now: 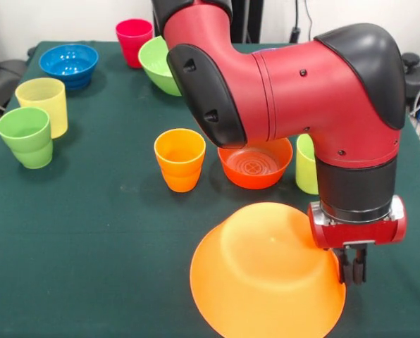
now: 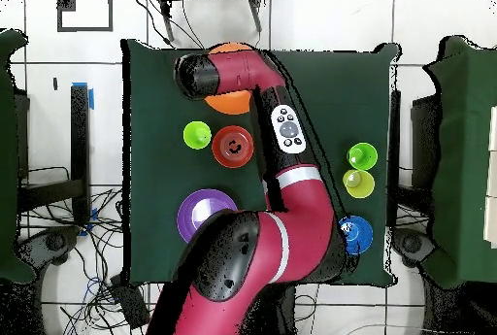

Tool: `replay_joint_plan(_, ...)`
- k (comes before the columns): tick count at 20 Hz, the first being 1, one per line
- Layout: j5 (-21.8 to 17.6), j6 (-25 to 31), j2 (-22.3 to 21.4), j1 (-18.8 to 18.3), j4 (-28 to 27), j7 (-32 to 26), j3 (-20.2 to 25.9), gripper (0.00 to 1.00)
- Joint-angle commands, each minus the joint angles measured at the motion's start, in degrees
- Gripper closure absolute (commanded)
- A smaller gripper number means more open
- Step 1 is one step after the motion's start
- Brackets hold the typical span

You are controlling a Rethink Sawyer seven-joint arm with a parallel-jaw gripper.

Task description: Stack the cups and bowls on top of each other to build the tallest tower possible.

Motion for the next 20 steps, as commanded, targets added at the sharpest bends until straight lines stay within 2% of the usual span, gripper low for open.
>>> replay_joint_plan(1,0.33,0.71,1.5,0.69,-2.38,1.66,-3.05,1.0)
replay_joint_plan(4,1.06,2.07,1.76,0.52,-2.99,0.58,-2.79,1.0)
replay_joint_plan(8,1.25,0.9,0.6,0.49,-0.96,1.34,-3.56,1.0)
replay_joint_plan(13,0.88,0.96,2.43,0.64,-4.38,-0.77,-2.79,1.0)
replay_joint_plan(20,0.95,2.22,2.4,0.47,-5.51,-2.31,-2.52,1.0)
